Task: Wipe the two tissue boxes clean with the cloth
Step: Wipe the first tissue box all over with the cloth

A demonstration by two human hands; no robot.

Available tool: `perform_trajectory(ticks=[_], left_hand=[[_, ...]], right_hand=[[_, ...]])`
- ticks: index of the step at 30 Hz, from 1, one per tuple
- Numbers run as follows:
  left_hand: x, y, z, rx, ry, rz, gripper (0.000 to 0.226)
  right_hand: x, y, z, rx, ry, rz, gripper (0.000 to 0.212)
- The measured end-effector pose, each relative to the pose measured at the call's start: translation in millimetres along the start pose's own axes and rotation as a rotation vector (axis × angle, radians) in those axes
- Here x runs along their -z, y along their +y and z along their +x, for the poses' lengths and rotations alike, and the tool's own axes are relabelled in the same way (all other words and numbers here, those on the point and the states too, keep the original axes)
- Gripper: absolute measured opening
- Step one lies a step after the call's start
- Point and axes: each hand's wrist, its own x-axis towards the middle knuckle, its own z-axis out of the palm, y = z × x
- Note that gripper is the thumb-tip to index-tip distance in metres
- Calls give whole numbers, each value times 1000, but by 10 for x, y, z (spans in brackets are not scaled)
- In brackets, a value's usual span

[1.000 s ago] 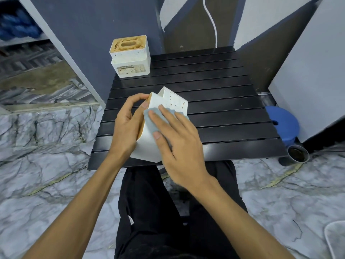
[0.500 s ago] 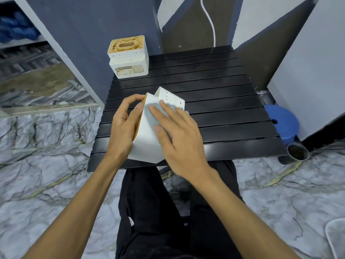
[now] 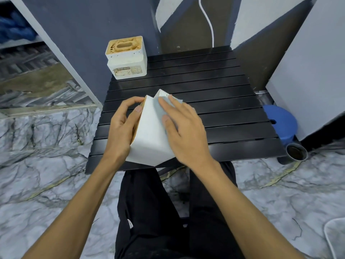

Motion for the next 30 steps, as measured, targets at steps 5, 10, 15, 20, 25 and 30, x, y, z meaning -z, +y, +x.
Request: perform_trajectory(ticks=[5, 10, 15, 20, 25, 30], left_hand=[[20, -11, 2, -3, 13, -12, 26], [-32, 33, -20, -21, 0, -6, 20], [-46, 38, -27, -31, -7, -5, 21], [2, 10, -24, -10, 12, -11, 23], [13, 6, -35, -20, 29, 3, 21], [15, 3, -28, -17, 24, -7, 27]], right_hand=[[-28, -32, -186, 39, 24, -28, 44], [-63, -123, 9, 137, -23, -86, 46], [-27, -10, 69, 51, 2, -55, 47], [-91, -215, -174, 162, 6, -74, 44], [-91, -49, 61, 41, 29, -32, 46], [-58, -101, -292, 24, 43, -30, 43]])
